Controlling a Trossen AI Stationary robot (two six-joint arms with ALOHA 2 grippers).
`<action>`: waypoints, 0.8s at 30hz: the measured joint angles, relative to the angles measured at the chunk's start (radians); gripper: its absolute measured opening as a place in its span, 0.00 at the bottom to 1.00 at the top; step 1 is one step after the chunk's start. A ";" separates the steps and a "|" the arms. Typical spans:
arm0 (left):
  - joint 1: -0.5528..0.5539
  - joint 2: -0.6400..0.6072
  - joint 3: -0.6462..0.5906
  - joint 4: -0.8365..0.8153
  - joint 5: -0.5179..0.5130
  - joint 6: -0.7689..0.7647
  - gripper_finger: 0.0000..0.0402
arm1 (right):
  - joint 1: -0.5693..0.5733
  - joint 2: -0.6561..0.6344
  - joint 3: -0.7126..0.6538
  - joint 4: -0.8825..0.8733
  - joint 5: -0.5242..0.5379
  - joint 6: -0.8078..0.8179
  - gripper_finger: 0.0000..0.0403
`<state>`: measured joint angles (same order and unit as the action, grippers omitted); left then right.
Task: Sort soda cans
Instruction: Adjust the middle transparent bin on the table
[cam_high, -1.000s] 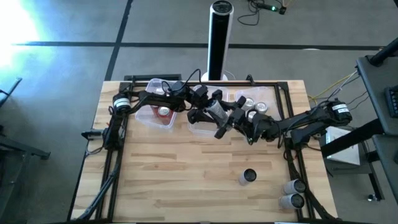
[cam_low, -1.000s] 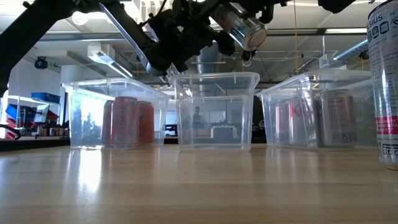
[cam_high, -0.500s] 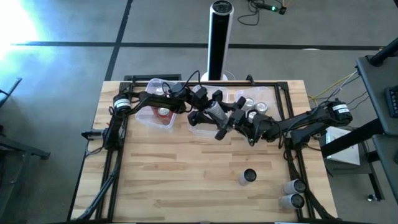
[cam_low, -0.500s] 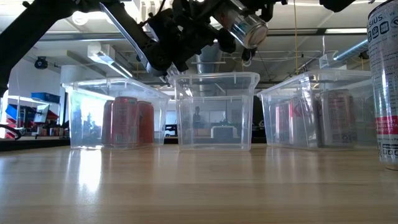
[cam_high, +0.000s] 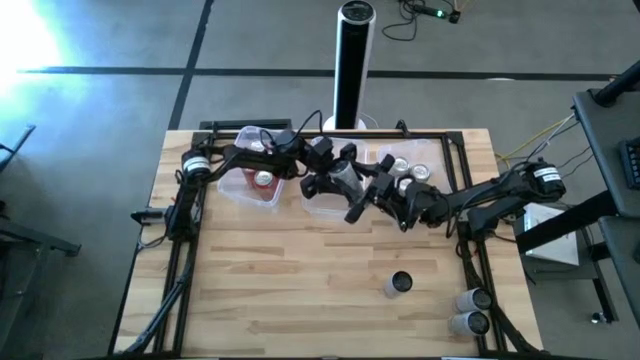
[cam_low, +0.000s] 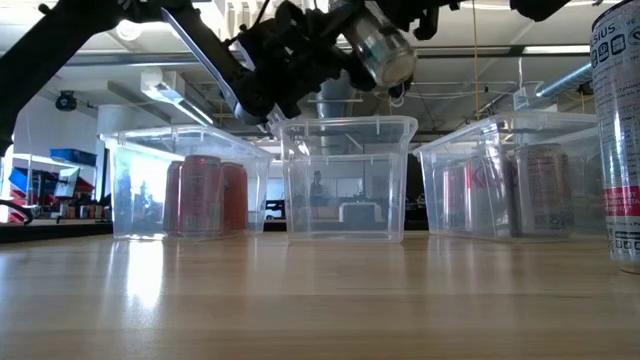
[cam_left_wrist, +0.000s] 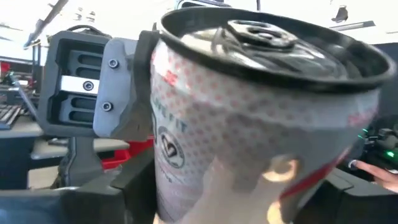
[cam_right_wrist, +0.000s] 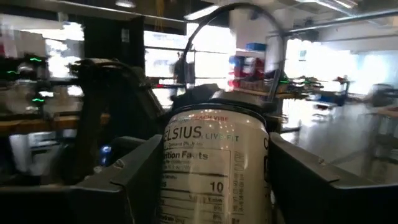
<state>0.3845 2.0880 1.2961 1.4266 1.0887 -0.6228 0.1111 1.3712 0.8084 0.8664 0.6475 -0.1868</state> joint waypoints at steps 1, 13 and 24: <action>0.006 0.000 0.000 0.000 0.000 -0.006 0.65 | 0.000 0.000 0.003 -0.001 0.013 -0.001 0.61; 0.038 0.001 -0.001 -0.029 0.031 -0.019 0.60 | 0.001 -0.001 0.002 -0.004 0.016 -0.019 0.75; 0.072 0.002 -0.003 -0.050 0.037 -0.008 0.61 | 0.016 -0.040 0.146 -0.293 0.057 -0.033 0.90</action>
<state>0.4565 2.0903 1.2934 1.3768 1.1255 -0.6305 0.1266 1.3316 0.9545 0.5731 0.7046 -0.2193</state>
